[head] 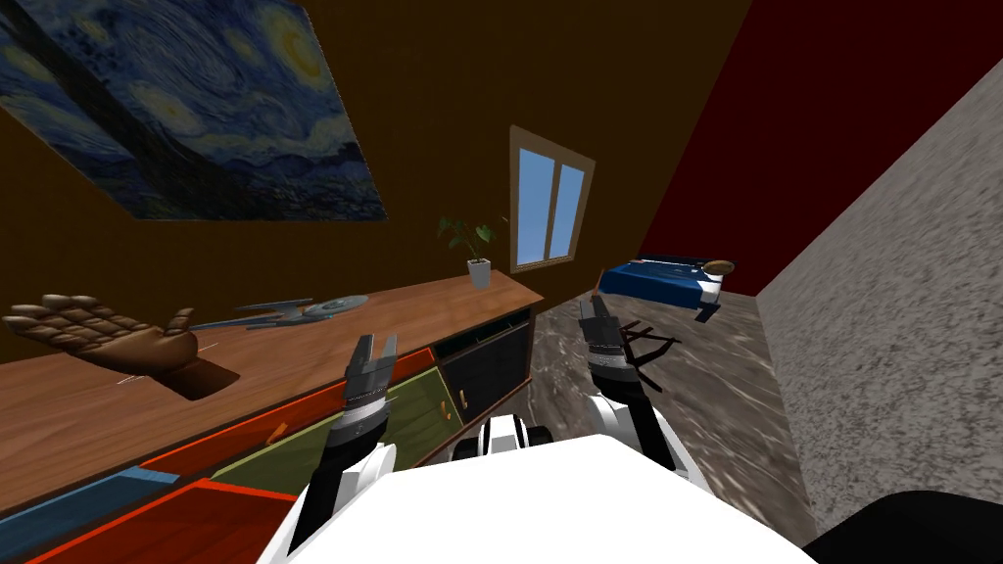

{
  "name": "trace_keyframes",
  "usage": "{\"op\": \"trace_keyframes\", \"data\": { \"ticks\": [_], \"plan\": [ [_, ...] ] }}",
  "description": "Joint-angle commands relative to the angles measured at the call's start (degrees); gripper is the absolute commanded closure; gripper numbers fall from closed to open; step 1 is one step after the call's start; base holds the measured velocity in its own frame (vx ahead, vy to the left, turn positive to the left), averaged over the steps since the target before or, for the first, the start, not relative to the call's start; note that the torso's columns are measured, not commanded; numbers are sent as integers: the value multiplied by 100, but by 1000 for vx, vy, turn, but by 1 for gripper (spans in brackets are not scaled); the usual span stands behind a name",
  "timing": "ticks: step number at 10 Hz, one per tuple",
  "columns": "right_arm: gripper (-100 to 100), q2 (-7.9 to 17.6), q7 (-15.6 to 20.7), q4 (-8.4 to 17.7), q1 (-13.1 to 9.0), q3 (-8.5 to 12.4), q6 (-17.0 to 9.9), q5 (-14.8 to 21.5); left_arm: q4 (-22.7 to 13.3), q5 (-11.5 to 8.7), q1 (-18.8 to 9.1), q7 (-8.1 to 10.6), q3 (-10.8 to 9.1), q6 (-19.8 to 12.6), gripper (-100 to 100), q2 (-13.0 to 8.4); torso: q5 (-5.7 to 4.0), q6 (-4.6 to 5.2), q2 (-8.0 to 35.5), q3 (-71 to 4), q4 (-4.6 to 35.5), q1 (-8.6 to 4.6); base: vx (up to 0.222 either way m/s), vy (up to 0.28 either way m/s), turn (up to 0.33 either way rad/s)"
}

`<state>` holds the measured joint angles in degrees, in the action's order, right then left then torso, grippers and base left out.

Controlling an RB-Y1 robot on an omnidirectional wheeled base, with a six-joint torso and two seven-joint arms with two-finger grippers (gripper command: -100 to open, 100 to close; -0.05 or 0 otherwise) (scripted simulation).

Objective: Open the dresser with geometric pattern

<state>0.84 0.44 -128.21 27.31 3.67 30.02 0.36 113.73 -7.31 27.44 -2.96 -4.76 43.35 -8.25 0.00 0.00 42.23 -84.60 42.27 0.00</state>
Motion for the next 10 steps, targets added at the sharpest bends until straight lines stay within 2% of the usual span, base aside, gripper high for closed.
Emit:
{"op": "trace_keyframes", "data": {
  "ticks": [1, 2, 3, 4, 6, 7, 8, 9, 10],
  "plan": [
    [0, 0, 0, 0, 0, 0, 0, 0, -449, -50, -33, 65, -23, 427, -100, 7, 2, 0, 2, 1, 0, 5, 86, -155, 37],
    [0, 0, 0, 0, 0, 0, 0, 0, -518, -50, -33, 65, -23, 440, -100, 7, 3, 0, 8, 4, 2, 8, 43, -109, 11],
    [0, 1, 0, 0, -1, 1, 0, 0, -726, -70, -53, 89, -33, 611, -100, 13, 5, 0, 21, 12, 6, 18, 33, -89, 22],
    [0, 1, 0, 0, -1, 1, 0, 0, -735, -70, -53, 89, -33, 611, -100, 13, 5, -1, 20, 13, 6, 16, 28, -66, 23],
    [0, 1, 0, 1, -1, 1, 0, 0, -1128, -109, -96, 141, -52, 957, -100, 30, 9, 10, -12, -4, -11, -4, 50, -115, 26],
    [0, 1, 0, 0, 0, 0, 0, 0, -1187, -109, -96, 141, -52, 957, -100, 30, 1, 6, -21, -11, -12, -19, 37, -124, 39],
    [0, 1, 0, 0, -1, 0, 0, 0, -1406, -128, -119, 167, -61, 1130, -100, 41, 6, 15, -20, -10, -14, -10, 51, -146, 33],
    [0, 0, 0, 0, -1, 0, 0, 0, -1422, -128, -119, 167, -61, 1130, -100, 41, 13, 22, -32, -14, -22, -12, 45, -98, 24],
    [0, 1, 0, 0, -1, 1, 0, 0, -1648, -148, -143, 193, -71, 1302, -100, 52, 19, 28, -39, -19, -25, 9, 56, -81, 31]
  ]
}}
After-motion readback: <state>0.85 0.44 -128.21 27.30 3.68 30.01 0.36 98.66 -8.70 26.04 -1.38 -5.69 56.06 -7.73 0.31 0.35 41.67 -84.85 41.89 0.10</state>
